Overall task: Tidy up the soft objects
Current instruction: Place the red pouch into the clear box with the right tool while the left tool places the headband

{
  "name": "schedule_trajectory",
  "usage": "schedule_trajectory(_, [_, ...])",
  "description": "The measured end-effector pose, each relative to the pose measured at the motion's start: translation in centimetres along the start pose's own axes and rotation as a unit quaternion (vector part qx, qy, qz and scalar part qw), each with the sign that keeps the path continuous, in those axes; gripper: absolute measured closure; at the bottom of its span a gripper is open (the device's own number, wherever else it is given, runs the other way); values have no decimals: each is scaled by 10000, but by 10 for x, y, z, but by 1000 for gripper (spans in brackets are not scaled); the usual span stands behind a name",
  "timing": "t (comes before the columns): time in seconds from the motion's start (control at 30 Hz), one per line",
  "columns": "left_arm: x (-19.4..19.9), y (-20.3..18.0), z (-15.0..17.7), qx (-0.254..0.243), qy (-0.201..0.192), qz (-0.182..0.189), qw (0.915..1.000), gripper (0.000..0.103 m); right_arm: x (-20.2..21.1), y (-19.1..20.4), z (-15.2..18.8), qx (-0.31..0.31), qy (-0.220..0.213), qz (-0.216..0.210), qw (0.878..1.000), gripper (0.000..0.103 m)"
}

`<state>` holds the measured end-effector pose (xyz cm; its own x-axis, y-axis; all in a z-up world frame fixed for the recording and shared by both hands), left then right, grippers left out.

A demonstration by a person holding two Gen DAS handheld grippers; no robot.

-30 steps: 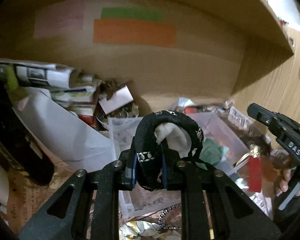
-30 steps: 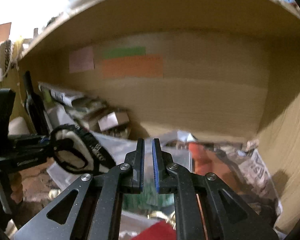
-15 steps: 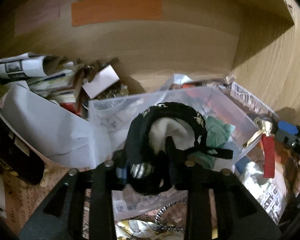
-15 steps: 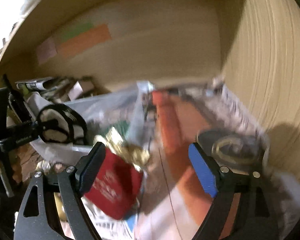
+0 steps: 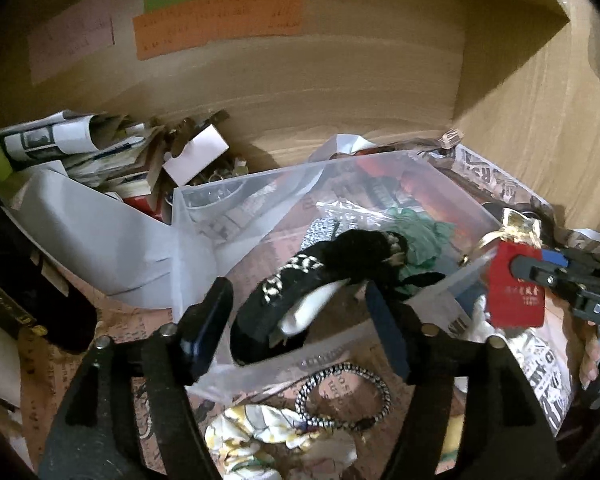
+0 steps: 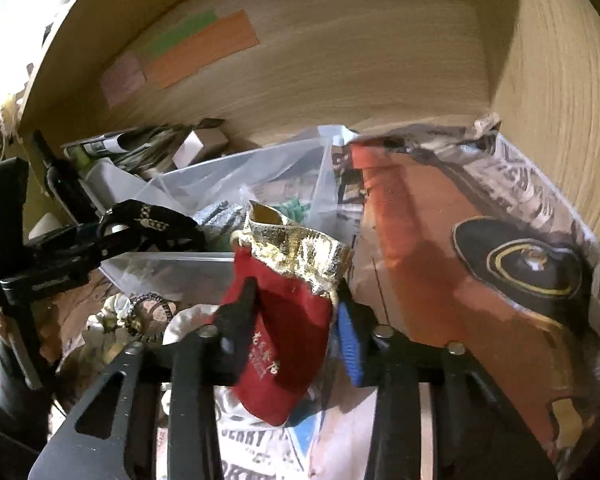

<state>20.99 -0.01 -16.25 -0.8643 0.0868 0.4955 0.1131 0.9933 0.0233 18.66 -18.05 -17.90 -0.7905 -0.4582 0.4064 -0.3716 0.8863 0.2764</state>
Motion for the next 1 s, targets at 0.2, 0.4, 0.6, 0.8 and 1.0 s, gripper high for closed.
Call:
schedule_trajectory(0.2, [21,4,-7,91,-239,-25,9997,18,17,13,-19,298,-366,50,9989,85])
schedule_trajectory(0.4, [40,13,-20,191,-533,-88,9984,12,18,30,-52,496,-761,-7,9959,85])
schedule_trajectory(0.6, [54,32,-24,348,-718,-257,9965,8,-7,50,-75,801,-887,-19,9928,85])
schedule_trajectory(0.8, [60,59,-13,540,-635,-462,9954,7,-48,58,-73,1028,-534,-18,9933,84])
schedule_trajectory(1.0, [60,74,11,674,-365,-504,9958,7,-75,57,-51,1203,-53,107,9927,81])
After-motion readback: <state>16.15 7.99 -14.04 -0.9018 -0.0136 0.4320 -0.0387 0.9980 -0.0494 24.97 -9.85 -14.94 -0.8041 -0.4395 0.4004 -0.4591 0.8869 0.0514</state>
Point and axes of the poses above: each gripper's, at about its wrist camera, not at the fingertips, and x roughly against the way its jaws point, y to its left, z to its underside, the point moved 9 cm from there along -x, roughly the way its jaws point, and after that the axes turned 12 degrees about -y, right-handed, at the moved point
